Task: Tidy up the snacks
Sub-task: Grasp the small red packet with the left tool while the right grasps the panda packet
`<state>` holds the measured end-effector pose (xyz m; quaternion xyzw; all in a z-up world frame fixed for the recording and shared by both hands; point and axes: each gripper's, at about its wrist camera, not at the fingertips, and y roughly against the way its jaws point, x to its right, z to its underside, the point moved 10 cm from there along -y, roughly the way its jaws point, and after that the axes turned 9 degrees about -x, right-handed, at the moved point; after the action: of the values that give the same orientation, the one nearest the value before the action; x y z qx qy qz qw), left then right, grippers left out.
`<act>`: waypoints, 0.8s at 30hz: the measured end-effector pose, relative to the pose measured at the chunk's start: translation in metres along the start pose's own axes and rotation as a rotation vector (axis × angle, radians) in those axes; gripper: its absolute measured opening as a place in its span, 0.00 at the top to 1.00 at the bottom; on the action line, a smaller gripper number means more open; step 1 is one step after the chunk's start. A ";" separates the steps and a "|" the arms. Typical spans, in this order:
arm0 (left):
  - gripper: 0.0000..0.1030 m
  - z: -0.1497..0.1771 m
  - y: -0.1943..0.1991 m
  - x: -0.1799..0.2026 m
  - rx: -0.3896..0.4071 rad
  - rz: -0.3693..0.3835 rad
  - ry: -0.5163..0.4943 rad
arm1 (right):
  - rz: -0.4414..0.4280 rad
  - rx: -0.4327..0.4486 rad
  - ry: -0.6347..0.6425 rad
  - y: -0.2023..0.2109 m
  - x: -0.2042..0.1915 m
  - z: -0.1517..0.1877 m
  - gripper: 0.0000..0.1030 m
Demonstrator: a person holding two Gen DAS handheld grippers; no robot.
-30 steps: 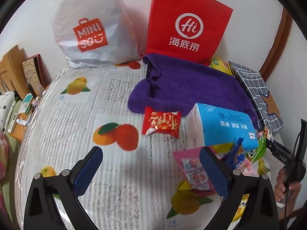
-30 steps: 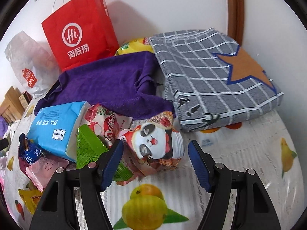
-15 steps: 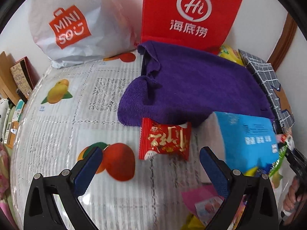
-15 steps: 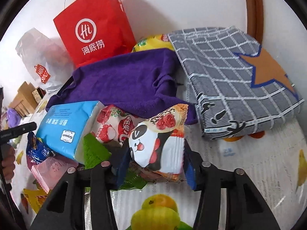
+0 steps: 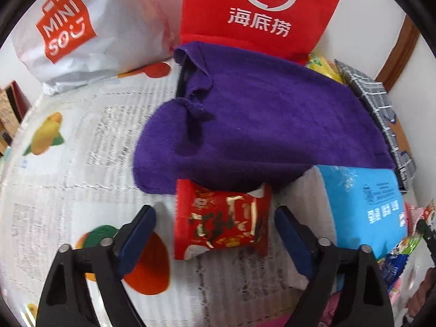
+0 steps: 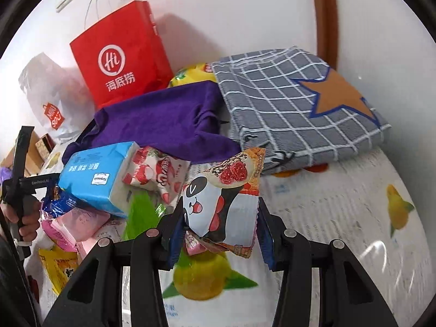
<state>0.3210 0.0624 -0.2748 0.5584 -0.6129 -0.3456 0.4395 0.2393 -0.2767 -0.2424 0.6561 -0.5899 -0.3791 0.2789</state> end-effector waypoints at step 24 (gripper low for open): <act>0.62 0.038 0.061 -0.011 0.031 0.078 0.020 | 0.000 0.118 -0.006 0.064 -0.030 -0.006 0.55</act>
<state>0.2620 0.0793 -0.2351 0.5442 -0.6350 -0.3129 0.4502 0.2076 -0.2567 -0.1822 0.6704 -0.6120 -0.3454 0.2381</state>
